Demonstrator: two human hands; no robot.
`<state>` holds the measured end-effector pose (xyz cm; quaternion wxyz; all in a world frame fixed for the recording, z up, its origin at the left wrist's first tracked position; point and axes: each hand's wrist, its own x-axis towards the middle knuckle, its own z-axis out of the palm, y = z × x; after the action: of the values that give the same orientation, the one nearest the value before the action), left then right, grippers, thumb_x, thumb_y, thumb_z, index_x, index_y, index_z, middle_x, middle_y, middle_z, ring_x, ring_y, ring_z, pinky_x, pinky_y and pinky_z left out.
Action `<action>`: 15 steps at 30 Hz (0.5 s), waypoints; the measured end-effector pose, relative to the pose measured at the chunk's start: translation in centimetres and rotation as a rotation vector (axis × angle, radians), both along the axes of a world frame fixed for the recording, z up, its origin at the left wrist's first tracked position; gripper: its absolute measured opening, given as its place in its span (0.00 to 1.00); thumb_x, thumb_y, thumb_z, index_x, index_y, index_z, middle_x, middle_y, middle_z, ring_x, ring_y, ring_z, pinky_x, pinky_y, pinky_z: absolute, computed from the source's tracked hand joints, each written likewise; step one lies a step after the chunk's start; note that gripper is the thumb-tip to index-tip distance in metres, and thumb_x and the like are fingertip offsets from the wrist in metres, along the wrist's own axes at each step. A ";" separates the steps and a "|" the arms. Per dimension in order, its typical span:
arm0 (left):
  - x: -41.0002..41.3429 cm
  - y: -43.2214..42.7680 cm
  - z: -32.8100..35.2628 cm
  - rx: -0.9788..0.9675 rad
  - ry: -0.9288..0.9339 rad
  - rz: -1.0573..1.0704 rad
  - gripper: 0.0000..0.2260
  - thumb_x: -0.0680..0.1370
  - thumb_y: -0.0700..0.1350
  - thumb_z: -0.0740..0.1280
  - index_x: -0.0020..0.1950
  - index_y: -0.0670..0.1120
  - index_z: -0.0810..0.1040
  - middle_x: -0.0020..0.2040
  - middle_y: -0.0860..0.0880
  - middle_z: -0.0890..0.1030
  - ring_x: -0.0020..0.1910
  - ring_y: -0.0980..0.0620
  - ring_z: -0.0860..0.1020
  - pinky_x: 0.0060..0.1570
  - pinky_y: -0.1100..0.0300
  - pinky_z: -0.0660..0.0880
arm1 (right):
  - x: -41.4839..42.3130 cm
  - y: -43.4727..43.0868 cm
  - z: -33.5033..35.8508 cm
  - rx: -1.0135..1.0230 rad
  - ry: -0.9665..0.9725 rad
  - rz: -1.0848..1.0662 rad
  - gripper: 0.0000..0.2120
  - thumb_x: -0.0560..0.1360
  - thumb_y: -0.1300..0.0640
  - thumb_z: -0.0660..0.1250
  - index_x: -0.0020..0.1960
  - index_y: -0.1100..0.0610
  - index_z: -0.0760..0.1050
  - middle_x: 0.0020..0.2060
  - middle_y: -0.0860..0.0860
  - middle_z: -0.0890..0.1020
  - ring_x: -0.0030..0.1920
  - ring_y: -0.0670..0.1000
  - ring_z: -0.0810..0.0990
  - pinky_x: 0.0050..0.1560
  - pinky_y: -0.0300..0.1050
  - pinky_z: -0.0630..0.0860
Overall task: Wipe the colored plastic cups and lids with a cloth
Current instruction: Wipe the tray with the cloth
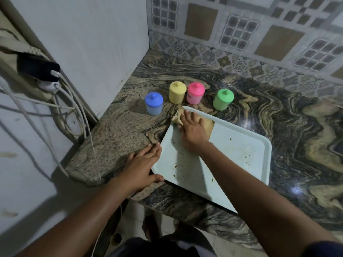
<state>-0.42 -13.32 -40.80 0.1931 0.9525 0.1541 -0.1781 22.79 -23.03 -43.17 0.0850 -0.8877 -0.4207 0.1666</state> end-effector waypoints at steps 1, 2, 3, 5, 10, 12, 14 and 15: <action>0.0 0.0 0.0 0.009 -0.004 0.000 0.45 0.76 0.69 0.62 0.82 0.55 0.40 0.82 0.59 0.39 0.81 0.55 0.42 0.76 0.44 0.52 | 0.0 -0.1 -0.2 0.019 0.001 -0.002 0.27 0.87 0.48 0.48 0.84 0.55 0.49 0.83 0.54 0.49 0.83 0.60 0.45 0.79 0.63 0.45; 0.0 -0.1 0.0 0.020 -0.008 -0.004 0.45 0.77 0.69 0.62 0.82 0.54 0.39 0.82 0.59 0.39 0.81 0.55 0.42 0.76 0.45 0.52 | 0.1 -0.2 -0.3 0.046 -0.002 -0.007 0.27 0.87 0.48 0.49 0.84 0.55 0.49 0.83 0.54 0.50 0.83 0.60 0.45 0.79 0.63 0.45; 0.0 -0.1 0.0 0.029 -0.008 -0.010 0.45 0.77 0.69 0.61 0.82 0.54 0.39 0.82 0.59 0.39 0.81 0.55 0.41 0.76 0.46 0.52 | 0.1 -0.4 -0.4 0.070 -0.008 -0.011 0.28 0.87 0.49 0.50 0.84 0.54 0.49 0.83 0.53 0.51 0.83 0.59 0.46 0.79 0.63 0.46; -0.1 0.0 -0.1 0.044 -0.008 -0.023 0.45 0.77 0.70 0.59 0.82 0.53 0.37 0.82 0.58 0.39 0.81 0.55 0.41 0.76 0.47 0.51 | 0.0 -0.6 -0.6 0.104 -0.024 -0.017 0.28 0.86 0.49 0.52 0.83 0.53 0.51 0.83 0.52 0.52 0.83 0.59 0.48 0.79 0.64 0.47; -0.4 0.5 -0.4 0.065 0.000 -0.056 0.47 0.73 0.75 0.52 0.82 0.52 0.37 0.82 0.57 0.41 0.81 0.55 0.40 0.76 0.48 0.51 | 0.0 -0.4 -0.6 0.147 0.016 -0.056 0.27 0.86 0.49 0.52 0.83 0.52 0.53 0.83 0.50 0.53 0.83 0.57 0.48 0.79 0.62 0.46; -0.3 0.4 -0.5 0.083 0.011 -0.064 0.45 0.75 0.73 0.53 0.82 0.52 0.38 0.82 0.56 0.41 0.81 0.55 0.40 0.76 0.47 0.51 | 0.0 -0.5 -0.7 0.140 0.022 -0.057 0.26 0.86 0.50 0.52 0.83 0.53 0.54 0.83 0.49 0.54 0.83 0.57 0.48 0.79 0.62 0.46; -0.2 0.1 -0.4 0.118 0.015 -0.066 0.43 0.78 0.70 0.55 0.82 0.51 0.37 0.83 0.56 0.40 0.81 0.54 0.40 0.75 0.46 0.51 | 0.0 -0.4 -0.8 0.140 0.025 -0.057 0.26 0.86 0.50 0.51 0.83 0.53 0.54 0.83 0.49 0.53 0.83 0.56 0.48 0.80 0.62 0.46; -0.1 0.0 -0.3 0.137 0.019 -0.067 0.42 0.79 0.70 0.55 0.82 0.51 0.37 0.83 0.55 0.40 0.81 0.54 0.40 0.75 0.46 0.52 | 0.0 -0.3 -0.8 0.138 0.027 -0.056 0.26 0.86 0.49 0.51 0.83 0.53 0.54 0.83 0.49 0.53 0.83 0.56 0.47 0.80 0.61 0.45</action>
<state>-0.56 -13.32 -41.08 0.1201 0.9663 0.1359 -0.1824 22.81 -23.35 -43.96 0.1563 -0.8889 -0.4049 0.1467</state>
